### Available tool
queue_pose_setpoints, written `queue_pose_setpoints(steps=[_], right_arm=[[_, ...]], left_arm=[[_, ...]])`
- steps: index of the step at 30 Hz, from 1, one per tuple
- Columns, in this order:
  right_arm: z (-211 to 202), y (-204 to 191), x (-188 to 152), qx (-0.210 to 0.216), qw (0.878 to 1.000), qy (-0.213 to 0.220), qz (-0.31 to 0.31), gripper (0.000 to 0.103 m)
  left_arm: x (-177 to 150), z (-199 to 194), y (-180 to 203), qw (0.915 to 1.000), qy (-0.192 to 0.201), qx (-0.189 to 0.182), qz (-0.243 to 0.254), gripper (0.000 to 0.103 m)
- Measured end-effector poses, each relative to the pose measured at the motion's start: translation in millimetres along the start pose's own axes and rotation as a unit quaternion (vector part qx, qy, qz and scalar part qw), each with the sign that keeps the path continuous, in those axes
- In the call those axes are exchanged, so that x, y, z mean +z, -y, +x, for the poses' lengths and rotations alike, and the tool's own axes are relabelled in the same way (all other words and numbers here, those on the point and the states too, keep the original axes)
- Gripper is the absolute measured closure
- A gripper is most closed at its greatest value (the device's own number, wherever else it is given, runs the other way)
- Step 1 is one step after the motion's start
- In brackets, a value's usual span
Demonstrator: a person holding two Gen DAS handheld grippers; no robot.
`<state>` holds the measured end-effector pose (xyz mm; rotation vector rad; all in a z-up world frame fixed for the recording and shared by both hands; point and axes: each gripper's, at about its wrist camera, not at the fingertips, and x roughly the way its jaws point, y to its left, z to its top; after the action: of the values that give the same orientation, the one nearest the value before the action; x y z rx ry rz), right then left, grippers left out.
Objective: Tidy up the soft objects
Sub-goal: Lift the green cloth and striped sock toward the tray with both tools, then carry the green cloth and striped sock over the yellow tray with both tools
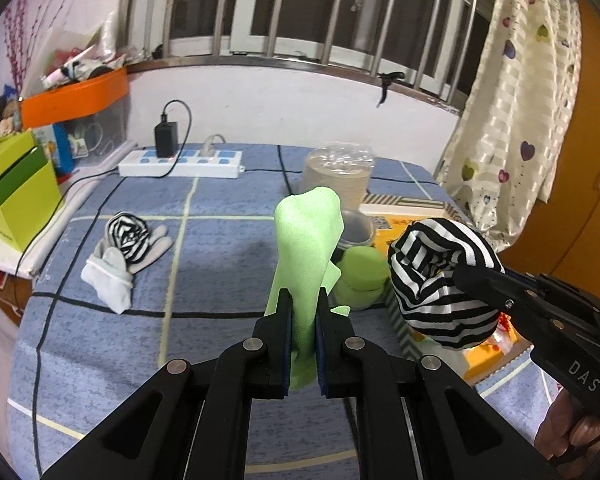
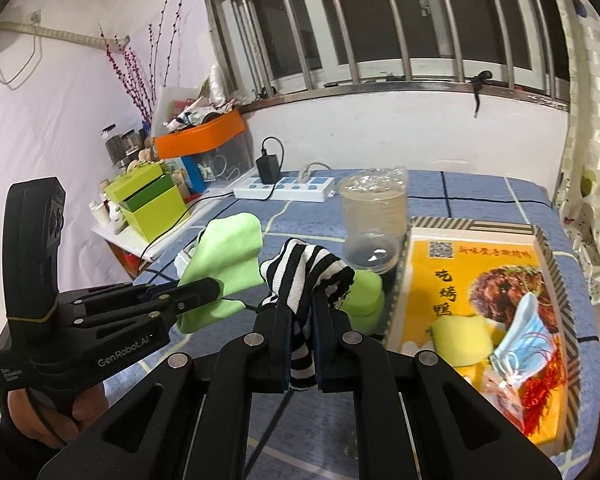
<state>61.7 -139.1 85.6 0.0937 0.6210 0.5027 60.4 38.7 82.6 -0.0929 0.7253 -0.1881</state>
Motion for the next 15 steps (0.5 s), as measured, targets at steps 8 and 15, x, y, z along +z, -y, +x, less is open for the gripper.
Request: queue_pose_setpoints(steps=[8, 15], right_arm=[[-18.4, 29.1, -5.9, -0.022, 0.999, 0.010, 0.026, 0.094], [-33.7, 54.4, -9.2, -0.042, 0.998, 0.017, 0.047, 0.094]], left_arm=[[0.5, 3.4, 28.3, 0.9996, -0.003, -0.016, 0.021, 0.094], [1.4, 9.5, 51.4, 0.9987, -0.008, -0.033, 0.038, 0.094]])
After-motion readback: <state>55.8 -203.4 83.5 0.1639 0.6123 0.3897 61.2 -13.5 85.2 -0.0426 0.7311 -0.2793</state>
